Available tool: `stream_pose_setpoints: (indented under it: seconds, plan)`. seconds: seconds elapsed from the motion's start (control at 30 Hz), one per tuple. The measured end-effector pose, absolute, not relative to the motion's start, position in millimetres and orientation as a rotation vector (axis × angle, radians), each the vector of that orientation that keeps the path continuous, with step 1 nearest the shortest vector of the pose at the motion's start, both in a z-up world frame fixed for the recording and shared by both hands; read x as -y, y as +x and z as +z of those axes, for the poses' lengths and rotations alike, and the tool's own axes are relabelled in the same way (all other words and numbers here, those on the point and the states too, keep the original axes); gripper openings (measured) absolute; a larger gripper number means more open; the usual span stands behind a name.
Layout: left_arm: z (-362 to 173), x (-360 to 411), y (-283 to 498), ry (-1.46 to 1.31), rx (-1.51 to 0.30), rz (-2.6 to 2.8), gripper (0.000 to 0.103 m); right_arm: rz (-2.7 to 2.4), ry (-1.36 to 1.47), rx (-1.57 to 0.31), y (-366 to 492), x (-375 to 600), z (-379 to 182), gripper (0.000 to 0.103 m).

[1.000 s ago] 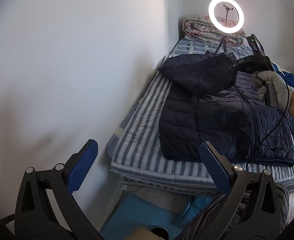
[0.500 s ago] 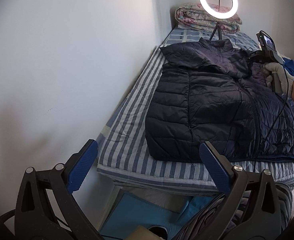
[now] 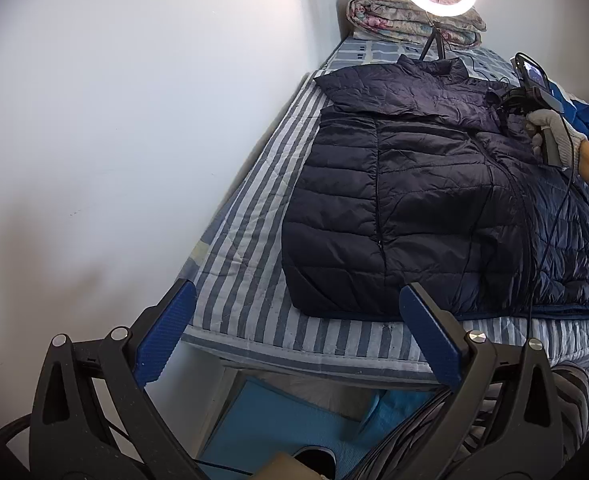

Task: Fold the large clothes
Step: 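Lift the cuff with the right gripper and lay the sleeve across the jacket body, then open the right gripper and withdraw it from the folded sleeve, then move the left gripper to the other sleeve cuff and grasp it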

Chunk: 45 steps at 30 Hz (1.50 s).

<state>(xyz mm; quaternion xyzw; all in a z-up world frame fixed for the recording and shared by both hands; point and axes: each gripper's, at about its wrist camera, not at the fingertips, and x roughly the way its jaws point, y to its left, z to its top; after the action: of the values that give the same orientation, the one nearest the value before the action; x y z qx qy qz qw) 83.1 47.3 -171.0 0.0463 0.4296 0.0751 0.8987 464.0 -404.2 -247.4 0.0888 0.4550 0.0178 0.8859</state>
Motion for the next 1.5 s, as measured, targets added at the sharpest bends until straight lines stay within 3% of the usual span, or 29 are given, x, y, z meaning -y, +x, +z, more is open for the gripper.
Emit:
stream_pose_setpoints:
  seconds: [0.07,0.13,0.23,0.37,0.7,0.93,1.07,1.3,1.43,1.5]
  plan:
    - [-170,-48,83,0.094,-0.888,0.156,0.103,0.014,0.18,-0.955,464,407,-248,0.014]
    - [-169,-47,82,0.092,-0.883,0.156,0.103,-0.004,0.18,-0.951,462,410,-246,0.028]
    - [-167,-47,79,0.092,-0.873,0.156,0.103,-0.006,0.18,-0.946,455,413,-239,0.036]
    - [-159,-49,74,0.085,-0.852,0.149,0.103,-0.029,0.148,-0.921,439,417,-221,0.057]
    - [-122,-42,56,0.087,-0.735,0.099,0.103,0.027,0.166,-0.807,357,431,-136,0.057]
    - [-85,-25,50,0.102,-0.614,0.021,0.103,0.037,0.136,-0.698,245,439,-47,0.059]
    - [-68,-9,53,0.107,-0.563,-0.062,0.103,-0.003,0.073,-0.639,166,439,-11,0.065]
    - [-50,43,71,0.107,-0.546,-0.268,0.103,-0.054,0.079,-0.601,47,451,4,0.074]
    - [-55,98,80,0.155,-0.574,-0.412,0.103,-0.121,0.12,-0.617,-12,469,-13,0.076]
    - [-58,129,82,0.184,-0.584,-0.486,0.103,-0.172,0.116,-0.635,-39,477,-25,0.083]
